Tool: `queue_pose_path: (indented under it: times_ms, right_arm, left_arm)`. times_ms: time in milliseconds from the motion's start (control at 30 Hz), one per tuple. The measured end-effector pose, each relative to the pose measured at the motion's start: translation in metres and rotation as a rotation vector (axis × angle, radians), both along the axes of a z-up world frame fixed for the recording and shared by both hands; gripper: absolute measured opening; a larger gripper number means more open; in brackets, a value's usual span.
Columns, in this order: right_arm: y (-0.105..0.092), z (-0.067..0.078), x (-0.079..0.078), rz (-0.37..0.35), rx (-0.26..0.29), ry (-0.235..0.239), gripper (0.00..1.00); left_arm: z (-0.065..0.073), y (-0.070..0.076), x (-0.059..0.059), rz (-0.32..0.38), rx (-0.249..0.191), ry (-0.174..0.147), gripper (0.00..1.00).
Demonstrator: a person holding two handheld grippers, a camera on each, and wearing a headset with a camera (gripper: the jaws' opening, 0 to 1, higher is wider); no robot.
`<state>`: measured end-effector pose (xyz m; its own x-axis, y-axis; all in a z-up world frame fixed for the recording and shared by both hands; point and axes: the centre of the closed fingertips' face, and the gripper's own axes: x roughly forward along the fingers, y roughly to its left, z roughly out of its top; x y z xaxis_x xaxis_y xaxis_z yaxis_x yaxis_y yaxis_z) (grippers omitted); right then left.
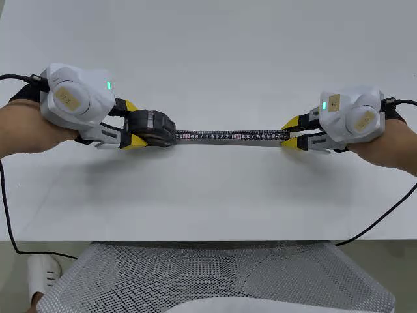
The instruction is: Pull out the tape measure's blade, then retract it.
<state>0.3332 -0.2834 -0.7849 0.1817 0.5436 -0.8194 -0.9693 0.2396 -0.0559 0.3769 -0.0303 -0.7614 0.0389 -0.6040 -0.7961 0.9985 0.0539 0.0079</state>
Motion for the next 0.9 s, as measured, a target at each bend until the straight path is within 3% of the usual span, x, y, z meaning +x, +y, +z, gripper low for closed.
queue_pose_path:
  times_ms: [633, 900]
  right_arm:
    - [-0.02, -0.005, 0.003, -0.014, -0.039, 0.002, 0.1]
    - [-0.019, -0.006, 0.003, -0.031, -0.026, 0.015, 0.11]
  left_arm:
    - [0.0, 0.001, 0.0, 0.007, -0.004, -0.001, 0.26]
    - [0.0, 0.0, 0.0, 0.021, -0.003, 0.0, 0.27]
